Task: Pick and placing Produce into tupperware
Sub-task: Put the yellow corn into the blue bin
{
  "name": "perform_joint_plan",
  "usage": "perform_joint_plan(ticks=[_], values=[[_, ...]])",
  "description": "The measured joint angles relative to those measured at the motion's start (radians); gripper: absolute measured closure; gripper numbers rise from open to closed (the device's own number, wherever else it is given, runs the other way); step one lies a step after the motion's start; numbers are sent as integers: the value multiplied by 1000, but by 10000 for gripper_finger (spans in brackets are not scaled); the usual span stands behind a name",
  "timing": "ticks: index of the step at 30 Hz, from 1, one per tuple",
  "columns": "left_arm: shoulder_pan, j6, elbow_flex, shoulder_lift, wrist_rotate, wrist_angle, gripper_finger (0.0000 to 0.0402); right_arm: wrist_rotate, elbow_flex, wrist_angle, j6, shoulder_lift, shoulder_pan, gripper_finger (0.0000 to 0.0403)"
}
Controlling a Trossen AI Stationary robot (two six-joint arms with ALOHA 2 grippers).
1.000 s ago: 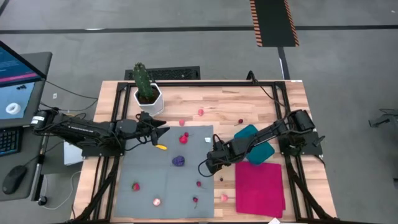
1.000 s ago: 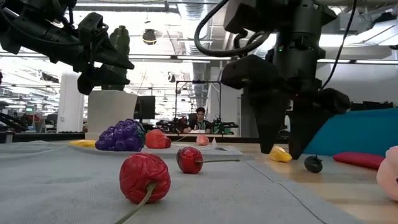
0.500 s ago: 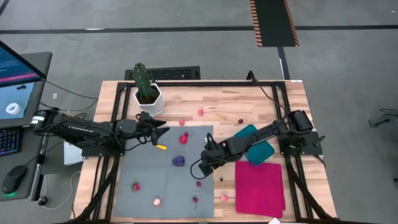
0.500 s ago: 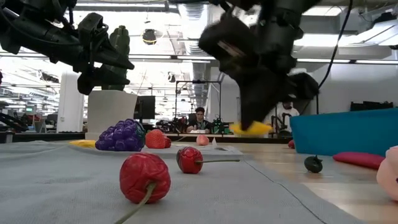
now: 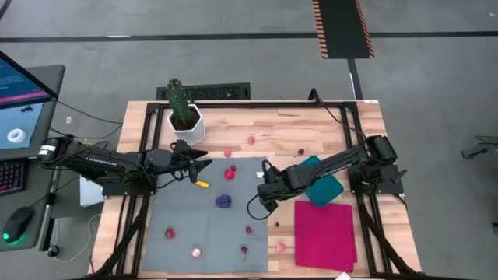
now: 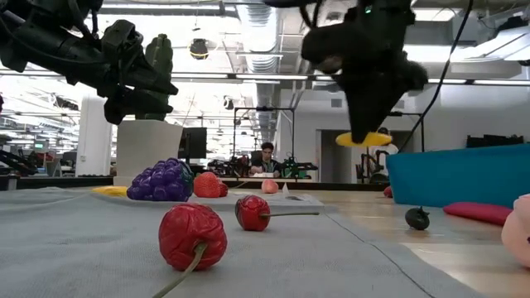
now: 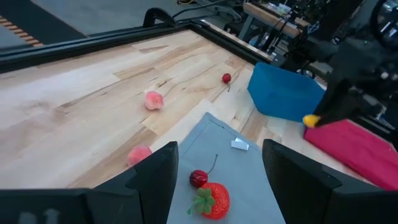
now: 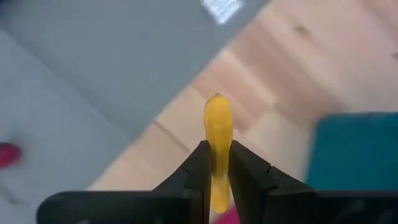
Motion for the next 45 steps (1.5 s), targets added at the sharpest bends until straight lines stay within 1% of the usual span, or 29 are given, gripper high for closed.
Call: perform_joint_plan(ticks=[3, 5, 7, 11, 14, 17, 19, 23, 26, 28, 31, 35, 39, 42, 45], values=[[0, -12, 0, 0, -1, 21, 178, 46, 0, -90, 11, -50, 20, 332], [0, -10, 0, 0, -1, 66, 178, 67, 0, -139, 20, -91, 31, 332], [0, 24, 0, 0, -3, 125, 178, 101, -1, -177, 31, -132, 48, 332], [0, 24, 0, 0, -18, 250, 178, 173, -1, -219, 51, -226, 92, 332], [0, 35, 0, 0, 20, 269, 178, 241, -1, -240, 62, -296, 143, 332], [0, 54, 0, 0, 88, 254, 178, 333, -1, -264, 63, -366, 208, 332], [-1, 102, 0, 0, 129, 255, 178, 413, -1, -281, 61, -410, 256, 332], [-1, 192, 0, 0, 152, 256, 178, 572, -22, -282, 44, -495, 354, 332], [-1, 233, 0, 0, 149, 250, 178, 652, -81, -282, 59, -565, 416, 332], [-1, 207, 0, 0, 141, 246, 178, 702, -142, -281, 103, -617, 460, 332], [-1, 174, 0, 0, 136, 248, 178, 746, -247, -280, 161, -700, 528, 332], [-1, 228, 0, 0, 146, 246, 178, 758, -395, -263, 276, -800, 619, 332], [-1, 230, 0, 0, 147, 245, 178, 760, -525, -234, 389, -870, 685, 332], [-1, 249, 0, 0, 145, 245, 178, 767, -588, -206, 415, -892, 710, 332], [-1, 277, 0, 0, 145, 245, 178, 782, -633, -150, 360, -898, 730, 332]])
